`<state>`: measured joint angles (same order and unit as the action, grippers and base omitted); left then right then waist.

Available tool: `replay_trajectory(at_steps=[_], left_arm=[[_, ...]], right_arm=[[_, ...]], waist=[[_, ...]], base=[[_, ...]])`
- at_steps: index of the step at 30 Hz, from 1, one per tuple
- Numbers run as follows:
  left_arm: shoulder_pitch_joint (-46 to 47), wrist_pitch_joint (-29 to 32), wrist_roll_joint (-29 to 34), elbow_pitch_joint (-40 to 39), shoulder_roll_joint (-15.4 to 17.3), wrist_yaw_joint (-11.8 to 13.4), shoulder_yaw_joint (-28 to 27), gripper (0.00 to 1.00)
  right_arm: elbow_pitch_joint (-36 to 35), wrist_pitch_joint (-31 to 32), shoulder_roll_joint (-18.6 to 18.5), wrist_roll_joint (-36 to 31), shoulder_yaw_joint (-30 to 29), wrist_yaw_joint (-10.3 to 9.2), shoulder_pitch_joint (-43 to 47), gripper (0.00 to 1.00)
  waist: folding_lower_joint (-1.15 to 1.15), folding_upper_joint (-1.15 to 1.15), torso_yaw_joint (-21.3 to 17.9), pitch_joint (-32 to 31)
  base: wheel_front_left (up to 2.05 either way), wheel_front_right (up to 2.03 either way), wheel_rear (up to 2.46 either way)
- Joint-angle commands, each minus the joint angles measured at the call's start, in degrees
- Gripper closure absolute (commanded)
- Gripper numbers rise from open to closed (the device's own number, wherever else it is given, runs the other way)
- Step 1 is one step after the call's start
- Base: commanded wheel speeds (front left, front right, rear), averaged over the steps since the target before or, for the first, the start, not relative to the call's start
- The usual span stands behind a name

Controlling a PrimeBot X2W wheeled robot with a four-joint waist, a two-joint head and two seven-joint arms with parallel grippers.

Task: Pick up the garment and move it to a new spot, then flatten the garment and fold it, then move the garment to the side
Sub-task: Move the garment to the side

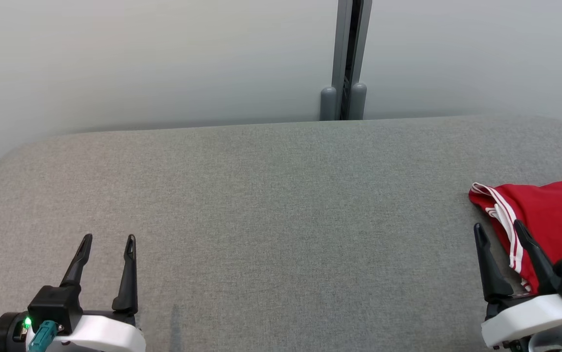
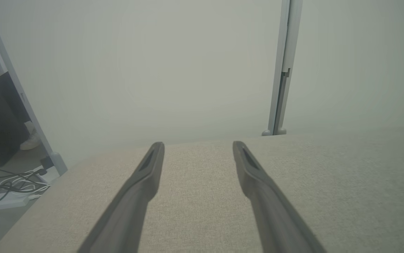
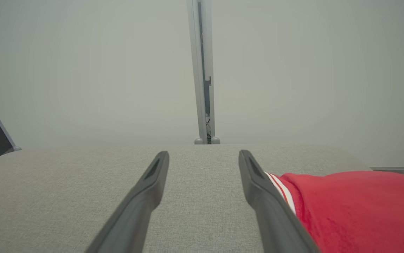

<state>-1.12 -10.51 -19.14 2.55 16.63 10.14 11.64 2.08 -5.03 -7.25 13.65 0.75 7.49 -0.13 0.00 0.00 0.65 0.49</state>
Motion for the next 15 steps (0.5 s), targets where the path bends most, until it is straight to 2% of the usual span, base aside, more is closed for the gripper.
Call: replay_trajectory(at_steps=[1, 15], left_arm=[[-0.74, 0.23, -0.06, 0.1, 0.33, 0.07, -0.09, 0.0], [-1.66, 1.54, -1.03, 1.13, 0.84, -0.07, 0.76, 0.0]], right_arm=[[-0.28, 0.19, 0.02, -0.34, -0.2, 0.01, 0.83, 0.0], [-2.62, 1.29, 0.76, -0.69, -1.69, 0.01, 3.57, 0.0]], waist=[[0.0, 0.0, 0.04, -0.53], [0.0, 0.0, 0.4, -1.73]], base=[[0.0, 0.0, 0.0], [0.0, 0.0, 0.0]])
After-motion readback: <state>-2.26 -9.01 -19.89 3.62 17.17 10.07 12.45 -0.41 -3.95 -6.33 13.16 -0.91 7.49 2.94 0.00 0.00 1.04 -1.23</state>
